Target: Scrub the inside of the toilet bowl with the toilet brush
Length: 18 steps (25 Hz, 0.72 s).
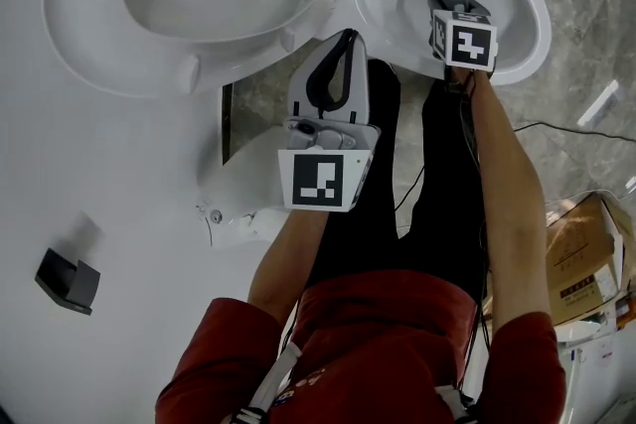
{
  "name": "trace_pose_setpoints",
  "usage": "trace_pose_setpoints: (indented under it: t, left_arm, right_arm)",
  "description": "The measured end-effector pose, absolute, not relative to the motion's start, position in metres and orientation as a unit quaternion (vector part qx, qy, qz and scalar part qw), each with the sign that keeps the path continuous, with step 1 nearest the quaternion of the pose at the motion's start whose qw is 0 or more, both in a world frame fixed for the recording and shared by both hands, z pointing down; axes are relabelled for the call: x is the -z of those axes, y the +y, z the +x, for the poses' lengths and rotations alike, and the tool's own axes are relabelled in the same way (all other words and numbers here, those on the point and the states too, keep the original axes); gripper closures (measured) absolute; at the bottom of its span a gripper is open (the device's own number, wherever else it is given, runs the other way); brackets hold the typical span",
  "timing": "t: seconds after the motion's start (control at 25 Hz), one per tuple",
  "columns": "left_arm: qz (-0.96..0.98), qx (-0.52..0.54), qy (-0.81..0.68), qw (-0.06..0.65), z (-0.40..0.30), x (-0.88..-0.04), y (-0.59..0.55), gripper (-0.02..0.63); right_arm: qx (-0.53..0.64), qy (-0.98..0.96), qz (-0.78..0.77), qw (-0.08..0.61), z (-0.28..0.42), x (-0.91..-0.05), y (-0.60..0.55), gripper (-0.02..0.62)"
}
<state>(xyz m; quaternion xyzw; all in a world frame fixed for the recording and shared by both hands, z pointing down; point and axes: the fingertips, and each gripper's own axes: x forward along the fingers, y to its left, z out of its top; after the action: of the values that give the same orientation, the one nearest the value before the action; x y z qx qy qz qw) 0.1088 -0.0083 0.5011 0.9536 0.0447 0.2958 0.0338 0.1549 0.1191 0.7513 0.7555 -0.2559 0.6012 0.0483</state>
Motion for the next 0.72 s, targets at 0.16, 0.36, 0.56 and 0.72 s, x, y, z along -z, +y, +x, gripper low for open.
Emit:
trace_pose_setpoints:
  t: [0.16,0.36,0.56,0.72]
  left_arm:
    - [0.959,-0.278,0.038,0.035,0.116,-0.477,-0.003,0.611]
    - [0.966,-0.255,0.047,0.027,0.132,-0.425,0.016,0.611]
    - [0.979,-0.197,0.046,0.026,0.139,-0.348,0.039,0.611]
    - [0.985,-0.166,0.051,0.017,0.139,-0.280,0.059,0.611]
  right_arm:
    - [-0.573,-0.276,0.770,0.049,0.149,-0.686,0.143,0.428]
    - [-0.530,-0.285,0.799,0.010,0.137,-0.563,0.192,0.428]
    - [-0.448,-0.299,0.842,0.027,0.134,-0.438,0.229,0.428]
    - [-0.379,-0.302,0.875,0.017,0.143,-0.343,0.244,0.428]
